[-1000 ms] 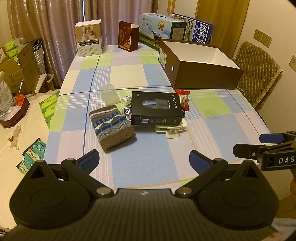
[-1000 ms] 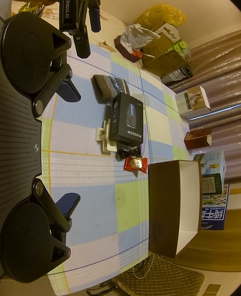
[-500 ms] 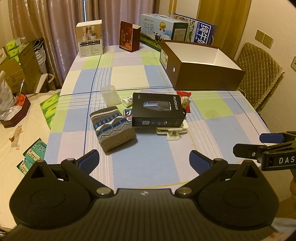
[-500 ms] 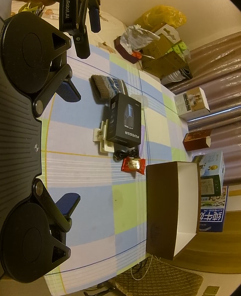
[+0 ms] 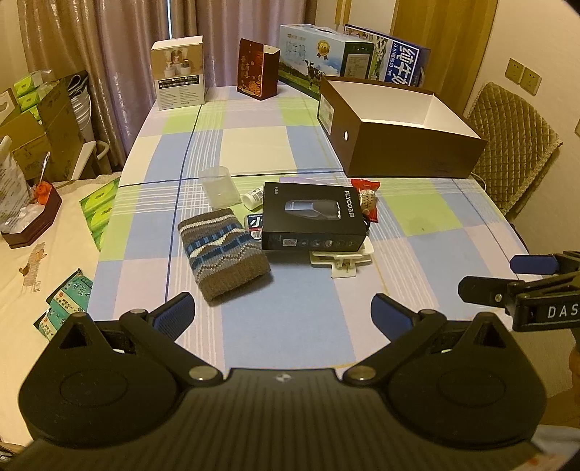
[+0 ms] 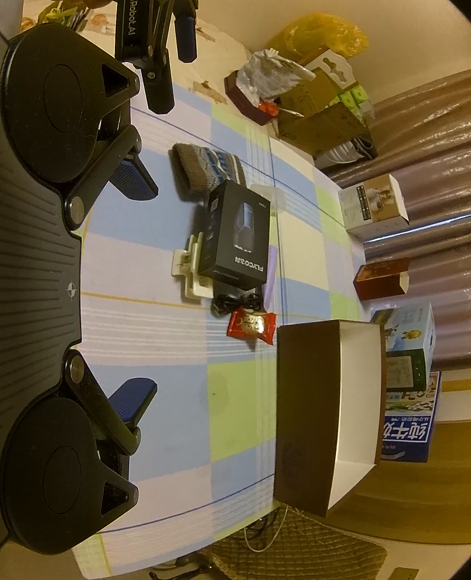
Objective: Organize objects
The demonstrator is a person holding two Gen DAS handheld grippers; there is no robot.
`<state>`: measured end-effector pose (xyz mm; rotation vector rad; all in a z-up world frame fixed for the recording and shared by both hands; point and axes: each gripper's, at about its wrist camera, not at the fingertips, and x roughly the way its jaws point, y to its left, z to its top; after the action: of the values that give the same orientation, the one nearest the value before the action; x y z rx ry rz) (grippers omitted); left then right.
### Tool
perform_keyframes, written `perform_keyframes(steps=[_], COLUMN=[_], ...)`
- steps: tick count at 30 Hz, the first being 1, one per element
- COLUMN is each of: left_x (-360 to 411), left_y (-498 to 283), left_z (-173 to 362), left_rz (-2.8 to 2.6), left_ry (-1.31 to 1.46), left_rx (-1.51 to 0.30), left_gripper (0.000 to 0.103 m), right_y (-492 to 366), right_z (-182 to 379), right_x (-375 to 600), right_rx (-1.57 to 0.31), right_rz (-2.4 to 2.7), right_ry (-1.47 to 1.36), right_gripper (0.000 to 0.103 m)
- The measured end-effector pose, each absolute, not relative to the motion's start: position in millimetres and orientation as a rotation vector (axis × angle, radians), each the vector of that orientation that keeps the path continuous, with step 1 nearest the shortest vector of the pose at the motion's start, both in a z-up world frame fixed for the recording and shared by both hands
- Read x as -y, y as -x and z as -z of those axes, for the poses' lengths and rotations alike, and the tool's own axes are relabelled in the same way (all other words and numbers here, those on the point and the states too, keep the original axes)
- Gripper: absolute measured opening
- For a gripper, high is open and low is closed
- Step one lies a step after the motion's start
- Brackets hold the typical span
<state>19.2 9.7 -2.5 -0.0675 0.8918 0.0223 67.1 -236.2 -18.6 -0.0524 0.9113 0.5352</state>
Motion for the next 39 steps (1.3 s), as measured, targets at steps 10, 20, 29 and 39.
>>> perform_keyframes(steps=[10,20,29,39], left_x=[-19,-39,-53,-70], left_y=[-28,-41,-59,-78], left_z=[5,12,28,50], left_rz=[-0.065,-0.147,-0.222,-0.316], left_ry=[0.076,0.11,0.158,0.218], left_rx=[-0.899,-0.915,-0.952,-1.002], left_gripper=[0.102,0.102,0.102,0.102], right_y=[-87,-117,-151,-199], right_z=[20,29,40,59], right_x=[234,226,206,167], right_rx=[-0.905,-0.884,-0.841,-0.766], right_rz=[-0.566,-0.624,-0.769,-1.035], right_ry=[0.015,0.058,0.143,0.331], right_gripper=[0.101,0.101,0.101,0.101])
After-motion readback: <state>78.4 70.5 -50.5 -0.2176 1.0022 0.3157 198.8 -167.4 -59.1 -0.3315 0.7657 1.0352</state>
